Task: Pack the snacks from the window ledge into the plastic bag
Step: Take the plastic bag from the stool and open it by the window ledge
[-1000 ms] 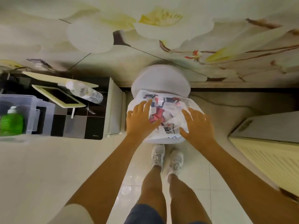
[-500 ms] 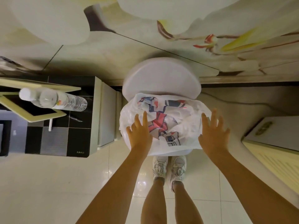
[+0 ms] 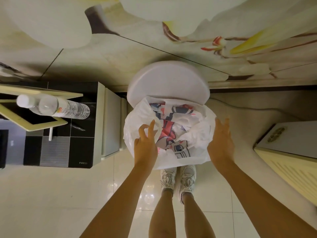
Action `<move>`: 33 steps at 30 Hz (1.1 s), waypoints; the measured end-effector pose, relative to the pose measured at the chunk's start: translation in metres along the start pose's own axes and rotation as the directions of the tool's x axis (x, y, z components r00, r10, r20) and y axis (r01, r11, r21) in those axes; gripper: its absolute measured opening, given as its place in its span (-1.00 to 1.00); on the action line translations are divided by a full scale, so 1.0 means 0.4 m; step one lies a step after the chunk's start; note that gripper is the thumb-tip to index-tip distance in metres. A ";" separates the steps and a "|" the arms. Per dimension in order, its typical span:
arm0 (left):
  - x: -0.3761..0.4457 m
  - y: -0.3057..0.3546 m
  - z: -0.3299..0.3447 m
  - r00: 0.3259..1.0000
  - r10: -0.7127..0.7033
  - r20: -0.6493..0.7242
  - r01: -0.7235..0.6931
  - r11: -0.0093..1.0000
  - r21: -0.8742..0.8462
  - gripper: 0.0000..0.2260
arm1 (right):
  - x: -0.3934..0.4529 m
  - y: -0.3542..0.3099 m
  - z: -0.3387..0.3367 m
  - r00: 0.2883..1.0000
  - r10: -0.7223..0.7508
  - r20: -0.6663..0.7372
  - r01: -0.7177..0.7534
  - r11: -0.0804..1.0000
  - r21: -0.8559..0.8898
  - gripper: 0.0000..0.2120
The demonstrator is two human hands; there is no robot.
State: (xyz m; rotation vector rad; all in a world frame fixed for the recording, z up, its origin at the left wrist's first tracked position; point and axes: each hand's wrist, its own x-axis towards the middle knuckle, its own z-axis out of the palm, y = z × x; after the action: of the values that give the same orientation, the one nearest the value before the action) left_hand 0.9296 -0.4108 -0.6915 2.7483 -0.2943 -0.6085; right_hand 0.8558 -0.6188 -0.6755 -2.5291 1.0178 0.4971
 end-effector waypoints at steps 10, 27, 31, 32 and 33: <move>-0.044 0.108 -0.232 0.988 -0.083 -0.128 0.041 0.952 -0.302 -0.56 | -0.031 -0.060 -0.185 0.952 0.260 0.160 -0.281 0.542 0.792 -0.64; -0.251 0.386 -0.816 0.936 0.352 0.007 -0.279 0.755 -0.593 -0.39 | -0.369 0.001 -0.806 0.952 -0.305 0.005 0.174 0.559 0.811 -0.34; -0.309 0.433 -0.925 0.888 0.460 -0.016 -0.383 0.718 -0.581 -0.40 | -0.475 0.005 -0.879 0.957 -0.269 -0.106 0.240 0.534 0.811 -0.35; -0.322 0.439 -0.947 0.871 0.491 -0.020 -0.409 0.702 -0.583 -0.40 | -0.504 0.005 -0.893 0.957 -0.253 -0.138 0.257 0.528 0.810 -0.35; -0.334 0.443 -0.968 0.854 0.520 -0.026 -0.434 0.684 -0.586 -0.40 | -0.533 0.003 -0.907 0.957 -0.230 -0.176 0.273 0.517 0.811 -0.36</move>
State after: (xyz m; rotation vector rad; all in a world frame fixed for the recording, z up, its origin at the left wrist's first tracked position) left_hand 0.9577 -0.4425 -0.2472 1.9278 -0.7116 -0.6183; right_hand 0.7769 -0.6614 -0.2643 -1.7410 0.6301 -0.1473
